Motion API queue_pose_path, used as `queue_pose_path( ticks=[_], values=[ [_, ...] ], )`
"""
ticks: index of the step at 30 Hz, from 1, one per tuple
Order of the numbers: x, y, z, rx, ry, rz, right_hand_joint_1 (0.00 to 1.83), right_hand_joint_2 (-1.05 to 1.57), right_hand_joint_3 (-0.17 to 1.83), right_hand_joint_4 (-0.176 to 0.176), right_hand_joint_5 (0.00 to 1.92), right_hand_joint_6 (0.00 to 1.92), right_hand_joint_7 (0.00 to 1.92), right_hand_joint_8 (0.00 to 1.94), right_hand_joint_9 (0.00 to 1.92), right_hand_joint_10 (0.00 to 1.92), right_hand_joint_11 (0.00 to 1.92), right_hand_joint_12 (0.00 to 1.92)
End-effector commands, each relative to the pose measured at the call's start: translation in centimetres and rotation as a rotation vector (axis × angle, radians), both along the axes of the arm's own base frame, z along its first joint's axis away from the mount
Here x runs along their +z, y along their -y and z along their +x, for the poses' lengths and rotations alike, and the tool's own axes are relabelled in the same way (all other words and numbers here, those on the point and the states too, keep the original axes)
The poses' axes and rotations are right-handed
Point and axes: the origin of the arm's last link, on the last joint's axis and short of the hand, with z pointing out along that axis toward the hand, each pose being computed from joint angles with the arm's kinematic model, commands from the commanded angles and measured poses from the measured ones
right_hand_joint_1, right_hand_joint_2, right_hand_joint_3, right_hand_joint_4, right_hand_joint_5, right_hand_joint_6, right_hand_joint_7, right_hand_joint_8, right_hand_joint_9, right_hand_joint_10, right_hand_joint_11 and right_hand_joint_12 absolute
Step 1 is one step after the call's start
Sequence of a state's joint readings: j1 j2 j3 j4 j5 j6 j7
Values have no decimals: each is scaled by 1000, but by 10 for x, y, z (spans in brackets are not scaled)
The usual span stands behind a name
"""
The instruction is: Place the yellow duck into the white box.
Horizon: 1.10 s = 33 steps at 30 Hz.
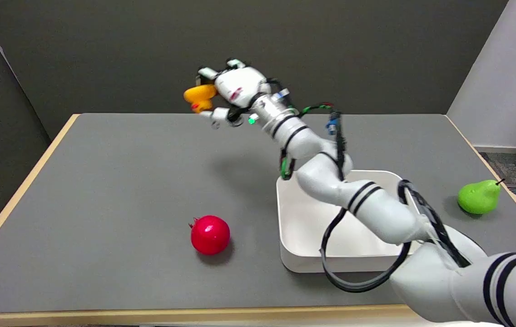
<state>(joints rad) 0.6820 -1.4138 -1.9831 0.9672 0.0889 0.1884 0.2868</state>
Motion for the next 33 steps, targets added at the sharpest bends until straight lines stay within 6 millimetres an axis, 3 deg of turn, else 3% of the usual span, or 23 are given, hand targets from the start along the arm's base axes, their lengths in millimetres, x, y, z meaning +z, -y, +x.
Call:
queue_pose_path(
  ticks=[1,6,14,22,29,33],
  values=[
    [195,-80,24,196,130,-424,833,1184,335,111,587,1623,628,846,583,1127,185,1270],
    [227,-130,18,284,163,-474,841,1181,338,100,590,1620,632,856,586,1132,186,1279],
    [238,-191,28,434,198,-453,852,1179,340,84,593,1618,637,866,590,1140,197,1309],
    [217,-246,45,556,174,-384,856,1176,344,79,595,1617,640,875,593,1147,205,1333],
    [186,-287,24,554,172,-313,858,1175,345,77,595,1617,640,880,595,1148,206,1341],
    [178,-303,7,545,139,-329,860,1174,347,76,597,1616,642,883,596,1150,209,1347]
  ],
)
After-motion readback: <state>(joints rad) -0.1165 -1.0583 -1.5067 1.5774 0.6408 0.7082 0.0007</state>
